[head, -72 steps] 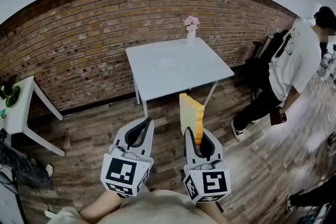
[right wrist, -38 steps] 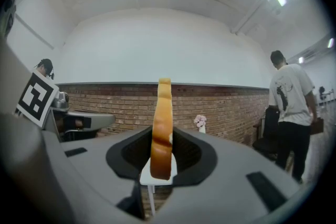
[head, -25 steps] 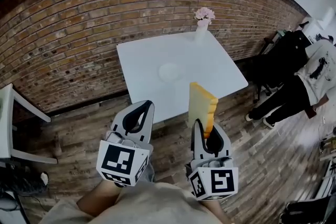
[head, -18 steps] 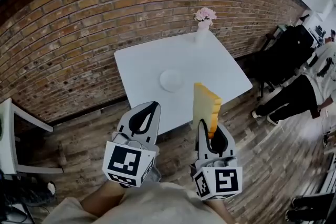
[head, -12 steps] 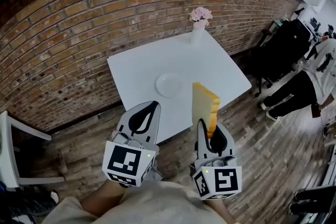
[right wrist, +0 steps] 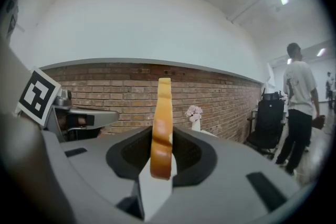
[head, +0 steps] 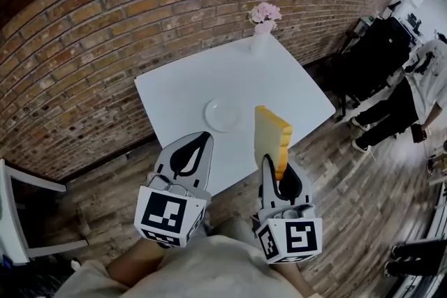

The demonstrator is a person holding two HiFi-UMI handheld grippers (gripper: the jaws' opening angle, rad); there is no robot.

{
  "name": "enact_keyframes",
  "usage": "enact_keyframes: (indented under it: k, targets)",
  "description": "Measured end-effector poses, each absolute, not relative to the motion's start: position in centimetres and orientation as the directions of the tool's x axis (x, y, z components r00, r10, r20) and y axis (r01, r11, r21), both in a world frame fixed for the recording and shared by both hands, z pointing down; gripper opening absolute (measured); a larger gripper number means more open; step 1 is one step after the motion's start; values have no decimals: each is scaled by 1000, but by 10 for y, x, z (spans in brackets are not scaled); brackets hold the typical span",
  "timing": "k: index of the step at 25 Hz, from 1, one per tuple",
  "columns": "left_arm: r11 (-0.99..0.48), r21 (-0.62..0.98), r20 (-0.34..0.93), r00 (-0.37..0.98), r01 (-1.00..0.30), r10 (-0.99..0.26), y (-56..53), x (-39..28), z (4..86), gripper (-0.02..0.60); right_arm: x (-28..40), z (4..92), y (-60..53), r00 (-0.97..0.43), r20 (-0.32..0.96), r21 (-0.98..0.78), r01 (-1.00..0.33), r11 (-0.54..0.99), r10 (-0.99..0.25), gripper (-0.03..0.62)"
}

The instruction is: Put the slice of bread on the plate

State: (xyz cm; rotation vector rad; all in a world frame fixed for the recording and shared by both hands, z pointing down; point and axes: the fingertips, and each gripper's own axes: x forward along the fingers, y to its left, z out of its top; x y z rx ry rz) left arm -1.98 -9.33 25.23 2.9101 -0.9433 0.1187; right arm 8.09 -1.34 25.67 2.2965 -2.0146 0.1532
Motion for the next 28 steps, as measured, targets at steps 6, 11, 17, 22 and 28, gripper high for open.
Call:
enact_keyframes:
  k: [6, 11, 17, 22, 28]
  targets:
    - [-806, 68, 114, 807, -588, -579, -95, -19, 259, 9, 81, 262, -17, 118, 151, -6, -993, -120, -981, 100]
    - [-802, 69, 120, 803, -593, -584, -97, -17, 261, 9, 82, 267, -21, 109, 171, -5, -994, -112, -979, 100]
    - [-792, 92, 138, 795, -604, -590, -111, -14, 265, 9, 86, 276, -41, 83, 197, -9, -996, -87, -977, 98]
    - [-783, 98, 143, 788, -614, -599, -120, -4, 273, 9, 93, 288, -59, 45, 216, -25, -998, -52, -975, 98]
    - [-762, 92, 156, 765, -641, -625, -136, 6, 285, 9, 99, 299, -82, -8, 224, -27, -1000, 2, -975, 97]
